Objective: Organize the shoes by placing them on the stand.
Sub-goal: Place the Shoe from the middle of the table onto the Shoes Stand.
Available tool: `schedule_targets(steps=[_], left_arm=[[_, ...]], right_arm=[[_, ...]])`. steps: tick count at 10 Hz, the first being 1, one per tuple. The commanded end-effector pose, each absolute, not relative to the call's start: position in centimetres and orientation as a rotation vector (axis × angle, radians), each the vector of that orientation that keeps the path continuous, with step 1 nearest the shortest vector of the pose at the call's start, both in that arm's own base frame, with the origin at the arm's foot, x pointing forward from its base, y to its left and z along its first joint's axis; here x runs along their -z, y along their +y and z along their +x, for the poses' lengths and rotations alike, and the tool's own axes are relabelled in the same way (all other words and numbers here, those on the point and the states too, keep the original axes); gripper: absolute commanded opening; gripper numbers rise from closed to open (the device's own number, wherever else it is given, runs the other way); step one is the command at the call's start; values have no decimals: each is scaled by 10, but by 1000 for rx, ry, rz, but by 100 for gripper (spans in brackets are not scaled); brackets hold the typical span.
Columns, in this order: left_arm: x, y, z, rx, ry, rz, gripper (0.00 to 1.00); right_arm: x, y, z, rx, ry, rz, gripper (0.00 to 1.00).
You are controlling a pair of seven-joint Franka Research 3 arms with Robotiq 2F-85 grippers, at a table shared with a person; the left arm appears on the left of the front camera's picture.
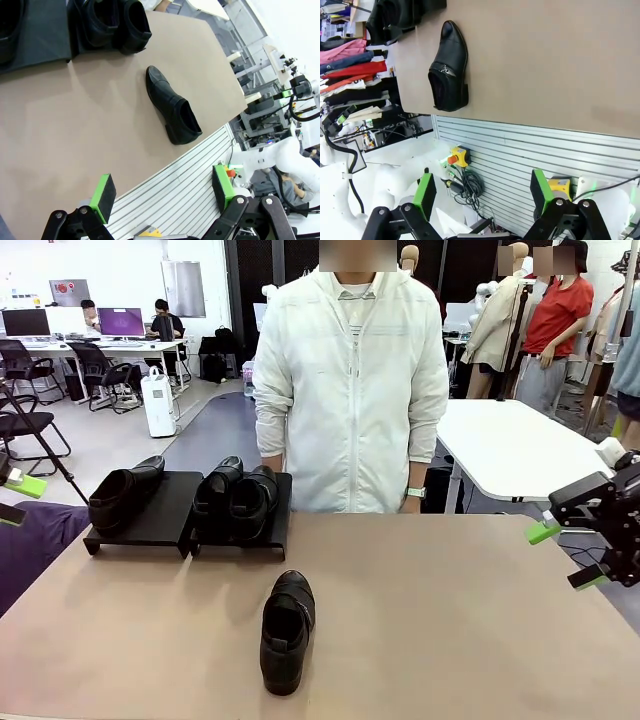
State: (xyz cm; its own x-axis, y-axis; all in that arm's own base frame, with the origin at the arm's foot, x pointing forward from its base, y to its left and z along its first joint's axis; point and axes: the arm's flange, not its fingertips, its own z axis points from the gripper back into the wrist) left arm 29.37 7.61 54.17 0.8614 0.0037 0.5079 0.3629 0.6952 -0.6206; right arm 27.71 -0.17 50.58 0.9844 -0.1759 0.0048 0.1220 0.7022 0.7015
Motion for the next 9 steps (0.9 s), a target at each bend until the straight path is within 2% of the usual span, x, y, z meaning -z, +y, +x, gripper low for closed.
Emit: schedule_targets(steps=[1, 2, 3, 5, 7, 9], left_arm=[[-540, 75, 294, 205, -523, -794, 100], [-542, 76, 294, 210, -505, -784, 100], [-548, 23, 299, 186, -380, -625, 100], [-521, -91, 336, 266, -170, -409, 100], [-486, -169, 376, 300, -68, -292, 100], [-453, -235, 402, 285, -40, -195, 100]], right_arm=[[-510, -2, 278, 154, -81, 807, 100], [-510, -2, 278, 154, -81, 807, 100], [-510, -2, 278, 154, -81, 807, 100], [-510, -2, 278, 154, -81, 807, 100], [-510, -2, 278, 154, -81, 807, 100], [-510, -2, 278, 154, -81, 807, 100]])
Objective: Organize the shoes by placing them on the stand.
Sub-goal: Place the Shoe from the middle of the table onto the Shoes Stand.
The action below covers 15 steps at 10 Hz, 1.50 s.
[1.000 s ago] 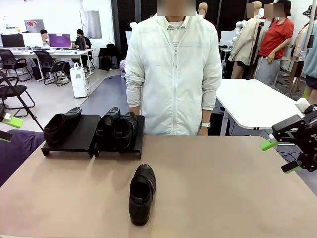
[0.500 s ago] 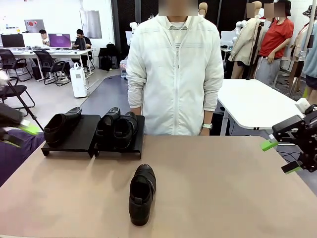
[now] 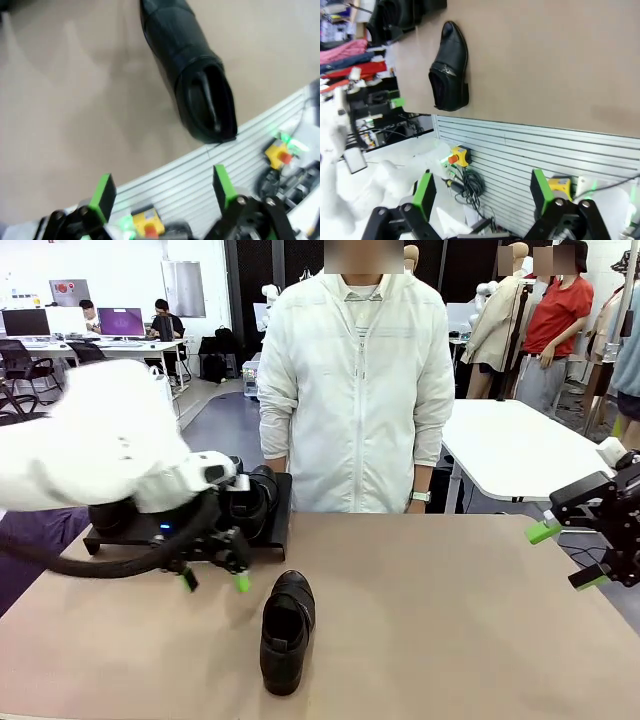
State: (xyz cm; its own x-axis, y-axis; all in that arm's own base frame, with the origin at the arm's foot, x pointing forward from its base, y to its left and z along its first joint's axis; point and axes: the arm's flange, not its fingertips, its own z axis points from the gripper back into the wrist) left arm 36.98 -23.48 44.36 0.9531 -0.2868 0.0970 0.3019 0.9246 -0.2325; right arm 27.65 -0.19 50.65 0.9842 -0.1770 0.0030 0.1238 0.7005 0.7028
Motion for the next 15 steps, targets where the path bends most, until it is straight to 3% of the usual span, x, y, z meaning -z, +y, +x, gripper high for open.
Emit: schedule_targets(steps=[1, 5, 9, 15], left_arm=[[-443, -258, 402, 311, -27, -162, 100], [-427, -266, 402, 328, -22, -194, 100], [-380, -315, 435, -11, 7, -165, 100], [-356, -308, 452, -126, 34, -72, 100]], right_arm=[[-510, -2, 278, 154, -81, 807, 100], [-510, -2, 278, 154, -81, 807, 100], [-510, -2, 278, 154, -81, 807, 100], [-510, -2, 278, 154, -81, 807, 100]])
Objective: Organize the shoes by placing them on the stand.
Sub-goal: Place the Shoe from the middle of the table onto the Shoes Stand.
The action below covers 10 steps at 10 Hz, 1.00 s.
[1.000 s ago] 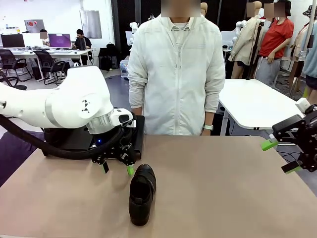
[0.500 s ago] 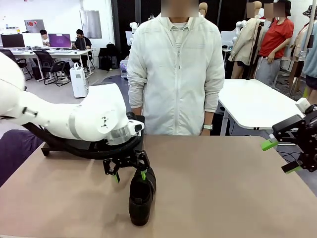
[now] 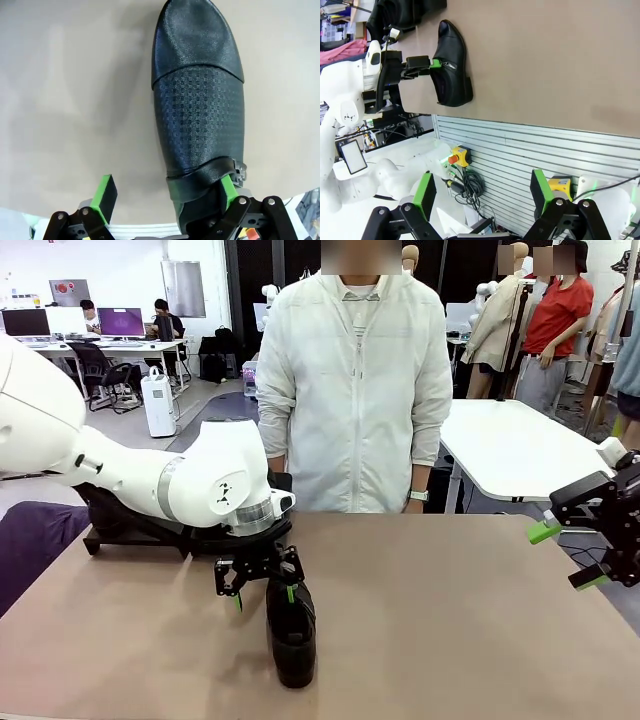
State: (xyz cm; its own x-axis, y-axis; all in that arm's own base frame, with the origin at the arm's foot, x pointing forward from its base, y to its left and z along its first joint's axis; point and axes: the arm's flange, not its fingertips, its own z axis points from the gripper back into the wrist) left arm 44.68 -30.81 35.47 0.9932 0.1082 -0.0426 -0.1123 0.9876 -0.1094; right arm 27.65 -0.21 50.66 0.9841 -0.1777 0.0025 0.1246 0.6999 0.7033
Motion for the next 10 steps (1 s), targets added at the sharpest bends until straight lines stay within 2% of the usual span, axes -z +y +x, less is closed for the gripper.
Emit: schedule_targets(steps=[1, 8, 9, 10], left_arm=[[-356, -308, 446, -77, 94, -25, 100], [-343, -317, 434, 34, 228, 32, 100], [-341, -319, 435, 24, 229, 29, 42], [-341, -319, 435, 33, 242, 25, 0]], right_arm=[[-510, -2, 278, 154, -81, 807, 100], [-510, -2, 278, 154, -81, 807, 100], [-510, -2, 278, 154, -81, 807, 100], [-510, -2, 278, 154, -81, 807, 100]])
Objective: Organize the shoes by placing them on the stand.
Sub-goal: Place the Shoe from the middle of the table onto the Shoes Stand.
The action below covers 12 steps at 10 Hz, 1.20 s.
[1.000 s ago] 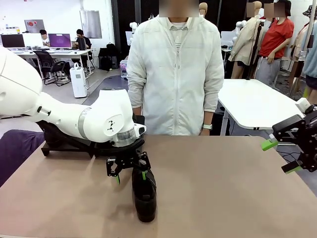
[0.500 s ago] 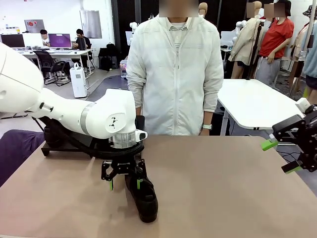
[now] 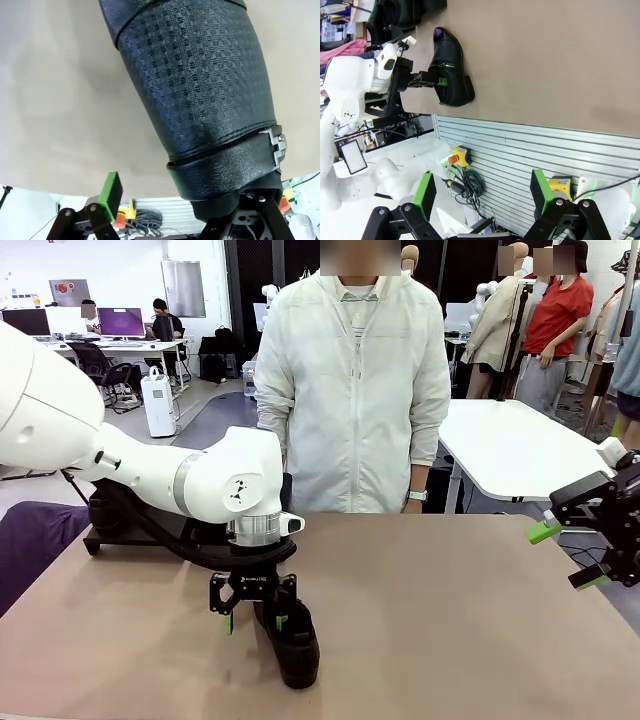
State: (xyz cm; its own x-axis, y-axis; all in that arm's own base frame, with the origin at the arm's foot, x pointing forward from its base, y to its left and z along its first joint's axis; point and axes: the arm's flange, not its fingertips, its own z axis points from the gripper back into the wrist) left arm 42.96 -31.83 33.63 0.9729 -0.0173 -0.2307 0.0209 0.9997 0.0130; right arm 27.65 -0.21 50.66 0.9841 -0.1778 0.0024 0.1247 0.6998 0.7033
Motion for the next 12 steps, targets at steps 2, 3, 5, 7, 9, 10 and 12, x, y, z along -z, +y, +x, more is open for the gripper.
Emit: schedule_targets(steps=[2, 3, 5, 7, 9, 10, 12], left_arm=[[-340, -320, 435, 36, 244, 17, 0], [-339, -320, 436, 39, 243, 17, 0], [-339, -320, 437, 43, 230, 18, 0], [-339, -321, 438, 54, 213, 19, 0], [-340, -320, 437, 65, 198, 21, 0], [-344, -318, 434, 82, 178, 27, 0], [-368, -310, 415, 207, 120, 29, 0]], right_arm=[[-510, -2, 278, 154, -81, 807, 100], [-510, -2, 278, 154, -81, 807, 100], [-510, -2, 278, 154, -81, 807, 100], [-510, -2, 278, 154, -81, 807, 100], [-510, -2, 278, 154, -81, 807, 100], [-510, -2, 278, 154, -81, 807, 100], [-510, -2, 278, 154, -81, 807, 100]])
